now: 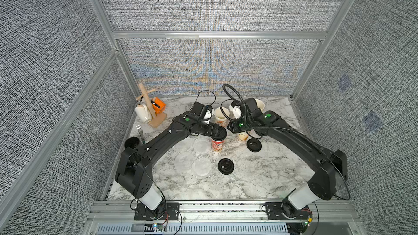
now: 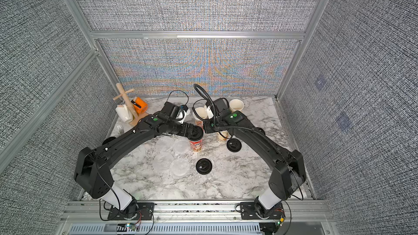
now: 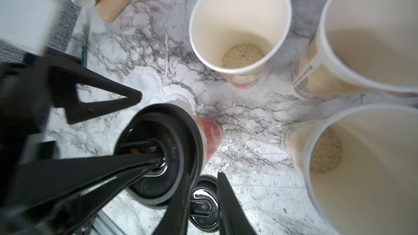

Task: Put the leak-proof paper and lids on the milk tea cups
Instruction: Secure the cup lid on the cup.

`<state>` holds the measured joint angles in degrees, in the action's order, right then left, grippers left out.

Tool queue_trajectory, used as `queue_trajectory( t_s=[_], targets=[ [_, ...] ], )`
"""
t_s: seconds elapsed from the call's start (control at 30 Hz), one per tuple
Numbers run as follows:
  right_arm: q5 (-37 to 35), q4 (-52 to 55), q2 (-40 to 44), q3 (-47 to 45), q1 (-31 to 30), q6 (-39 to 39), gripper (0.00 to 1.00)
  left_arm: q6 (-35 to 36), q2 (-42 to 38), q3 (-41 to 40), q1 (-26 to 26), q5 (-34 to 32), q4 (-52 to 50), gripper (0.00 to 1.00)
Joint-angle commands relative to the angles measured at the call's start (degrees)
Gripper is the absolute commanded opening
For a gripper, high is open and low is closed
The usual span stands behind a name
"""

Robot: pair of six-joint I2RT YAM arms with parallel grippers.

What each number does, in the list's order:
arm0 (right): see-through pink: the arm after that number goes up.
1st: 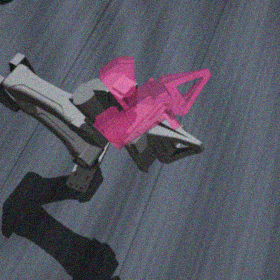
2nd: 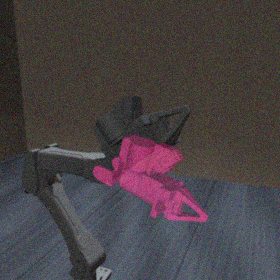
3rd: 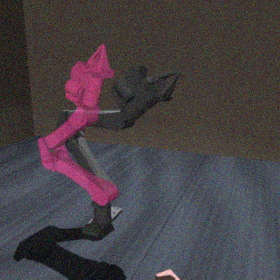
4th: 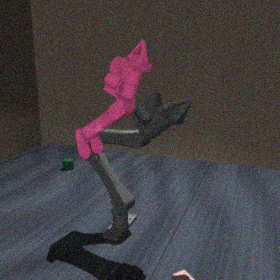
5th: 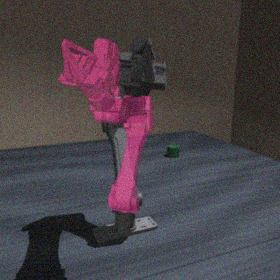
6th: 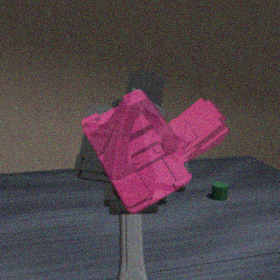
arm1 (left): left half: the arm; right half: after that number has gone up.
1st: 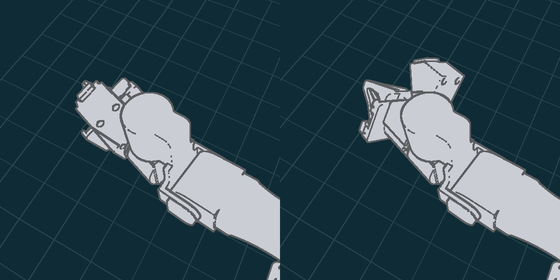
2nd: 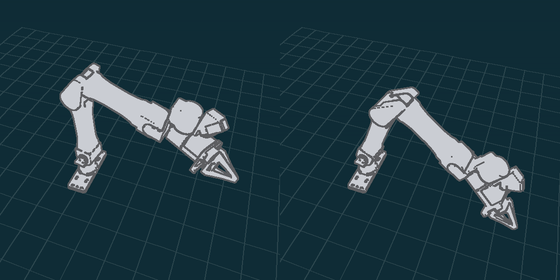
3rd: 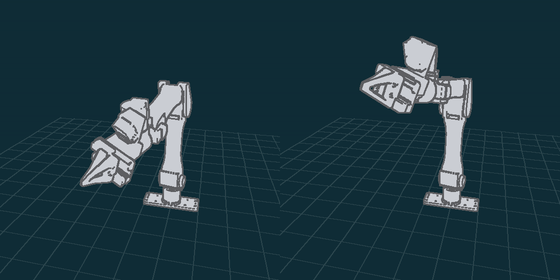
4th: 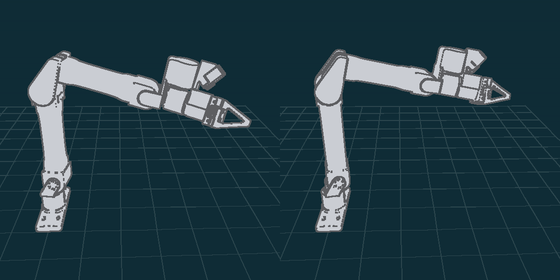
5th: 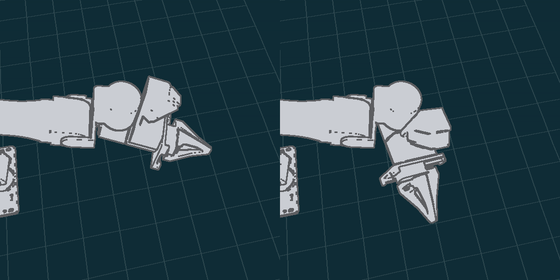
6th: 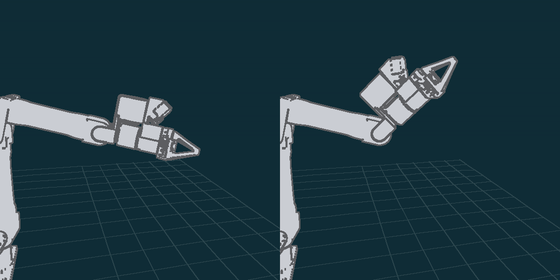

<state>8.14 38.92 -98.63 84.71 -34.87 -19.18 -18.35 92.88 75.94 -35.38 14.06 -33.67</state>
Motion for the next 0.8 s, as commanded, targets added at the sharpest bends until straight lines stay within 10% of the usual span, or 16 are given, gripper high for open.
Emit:
queue_trajectory(
  t_s=[0.0,0.77],
  targets=[
    [1.12,1.50,0.48,1.58,-0.52,-0.51,0.27,2.10,1.04,-0.97,0.04,-5.61,-11.81,0.82],
    [2.60,-2.54,-6.75,-1.65,-3.27,-2.62,0.36,2.09,0.73,2.62,0.03,-4.01,-10.49,0.82]
  ],
)
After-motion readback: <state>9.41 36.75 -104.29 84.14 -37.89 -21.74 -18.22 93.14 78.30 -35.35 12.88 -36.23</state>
